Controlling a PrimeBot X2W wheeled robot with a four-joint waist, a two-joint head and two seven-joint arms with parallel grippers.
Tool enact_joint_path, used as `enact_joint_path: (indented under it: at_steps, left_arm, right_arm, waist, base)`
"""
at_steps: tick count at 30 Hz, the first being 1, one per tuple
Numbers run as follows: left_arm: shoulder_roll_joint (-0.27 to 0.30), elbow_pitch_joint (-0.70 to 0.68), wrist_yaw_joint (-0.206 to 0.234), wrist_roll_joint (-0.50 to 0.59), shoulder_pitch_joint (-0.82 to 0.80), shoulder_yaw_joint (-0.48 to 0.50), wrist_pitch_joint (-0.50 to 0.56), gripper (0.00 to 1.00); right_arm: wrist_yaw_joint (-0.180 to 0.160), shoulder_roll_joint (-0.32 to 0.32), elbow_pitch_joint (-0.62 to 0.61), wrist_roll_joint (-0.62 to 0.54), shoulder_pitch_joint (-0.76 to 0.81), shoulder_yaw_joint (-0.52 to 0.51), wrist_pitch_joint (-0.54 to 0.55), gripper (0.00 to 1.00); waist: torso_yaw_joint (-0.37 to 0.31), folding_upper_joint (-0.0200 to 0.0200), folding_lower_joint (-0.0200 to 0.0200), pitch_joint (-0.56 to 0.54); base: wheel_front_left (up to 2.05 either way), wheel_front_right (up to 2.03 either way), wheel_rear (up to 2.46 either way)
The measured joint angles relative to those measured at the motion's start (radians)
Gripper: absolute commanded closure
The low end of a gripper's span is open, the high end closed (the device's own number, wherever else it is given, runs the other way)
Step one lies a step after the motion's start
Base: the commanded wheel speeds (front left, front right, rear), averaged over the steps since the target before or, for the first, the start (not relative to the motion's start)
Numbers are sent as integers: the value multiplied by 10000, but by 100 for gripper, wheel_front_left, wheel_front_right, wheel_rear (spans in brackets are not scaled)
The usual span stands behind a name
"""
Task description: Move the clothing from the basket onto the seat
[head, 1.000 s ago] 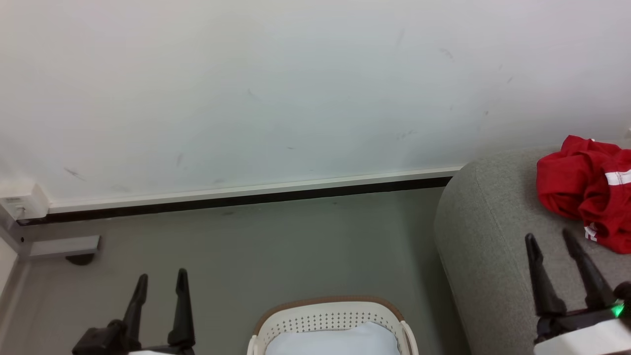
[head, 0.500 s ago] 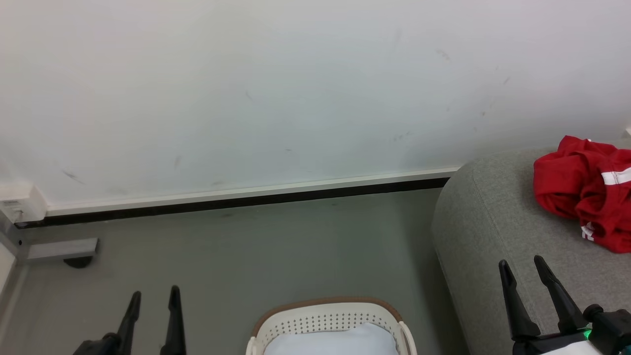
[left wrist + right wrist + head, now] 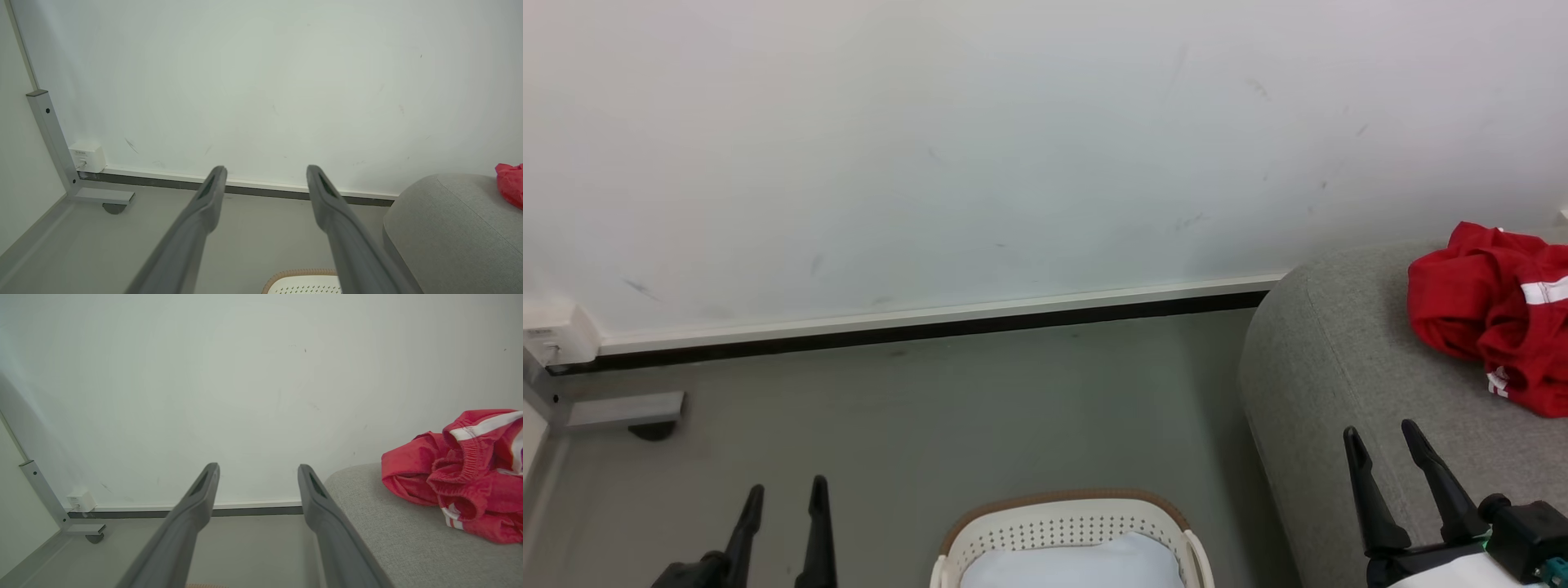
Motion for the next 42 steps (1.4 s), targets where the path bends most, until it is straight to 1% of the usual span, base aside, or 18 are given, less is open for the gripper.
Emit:
enact_joint_path:
  at_steps: [18,19,23,25,34,42]
  left_arm:
    - [0,36,27,-40,-9,-71,0,0]
    - [-6,67,25,-71,-2,-77,0,100]
    - [-77,430,25,-84,155,-127,38,100]
    - [-94,545,23,-309,159,-82,184,100]
    - [-92,579,-73,-2040,47,25,619,100]
    - [-92,556,-153,-3371,-54,81,949,100]
  right_arm:
    - [0,-67,75,81,-59,182,0,0]
    - [0,-56,94,79,-49,184,-2,100]
    - [0,84,395,79,268,261,6,100]
    - [0,130,447,309,347,236,96,100]
    - [0,286,428,1749,338,-134,535,100]
    - [0,376,403,2863,322,-433,888,100]
  waist:
    - [32,1,0,29]
    - [30,0,0,27]
    - [33,0,0,28]
    - [45,0,0,32]
    - [106,0,0,52]
    - [158,0,0,68]
  base:
    - [0,0,0]
    - [0,0,0]
    - [0,0,0]
    - [0,0,0]
    - [0,0,0]
    - [0,0,0]
